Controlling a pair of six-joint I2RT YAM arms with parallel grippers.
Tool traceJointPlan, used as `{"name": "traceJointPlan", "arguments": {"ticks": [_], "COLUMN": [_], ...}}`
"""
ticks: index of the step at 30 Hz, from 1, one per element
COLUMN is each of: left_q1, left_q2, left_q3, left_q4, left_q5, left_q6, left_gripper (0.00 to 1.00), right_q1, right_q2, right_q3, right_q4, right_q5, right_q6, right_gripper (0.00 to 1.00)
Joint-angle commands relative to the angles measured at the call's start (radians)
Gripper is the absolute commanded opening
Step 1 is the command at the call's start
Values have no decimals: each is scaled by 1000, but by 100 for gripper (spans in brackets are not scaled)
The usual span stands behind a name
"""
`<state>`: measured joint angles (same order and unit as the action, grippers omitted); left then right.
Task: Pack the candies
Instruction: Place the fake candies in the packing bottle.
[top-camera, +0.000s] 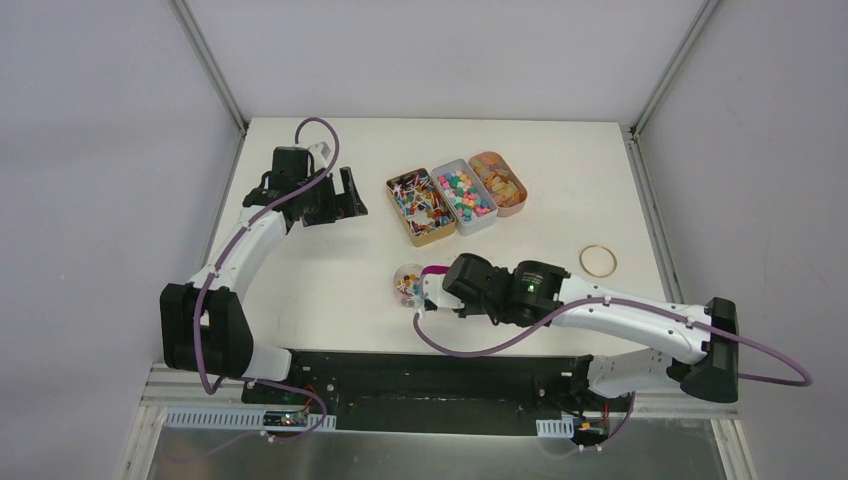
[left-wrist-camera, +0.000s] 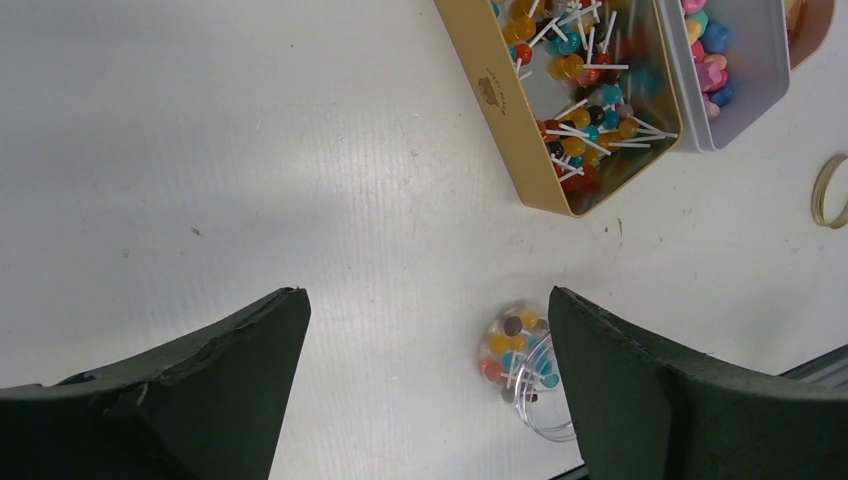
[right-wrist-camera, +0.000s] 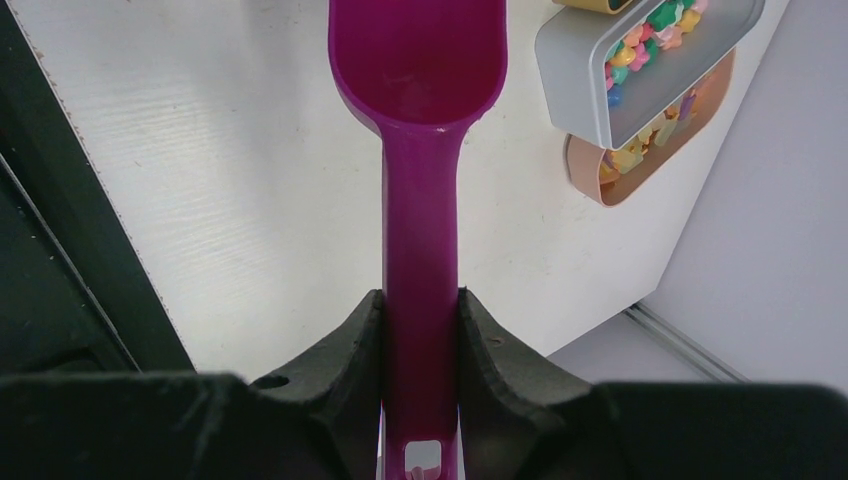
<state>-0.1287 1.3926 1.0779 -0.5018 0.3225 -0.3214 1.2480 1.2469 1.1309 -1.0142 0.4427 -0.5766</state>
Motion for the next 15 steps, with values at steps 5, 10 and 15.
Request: {"name": "traceJointPlan", "arguments": {"ticks": [5,10,15], "left_q1": [8,9,8], "left_q2": [-38,-41,-43], "left_q3": [1,0,-2], "left_q4": [16,17,19], "left_q5": [23,28,26], "left_q6": [24,23,24], "left_gripper": [92,91,90], "right_q1": [29,35,39], "right_q2": [48,70,79], "right_q3": [96,115,127], "right_q4": [-52,-75,-87], "right_q5": [65,79,84], "right_q6": [12,16,32], "right_gripper": [0,0,0]}}
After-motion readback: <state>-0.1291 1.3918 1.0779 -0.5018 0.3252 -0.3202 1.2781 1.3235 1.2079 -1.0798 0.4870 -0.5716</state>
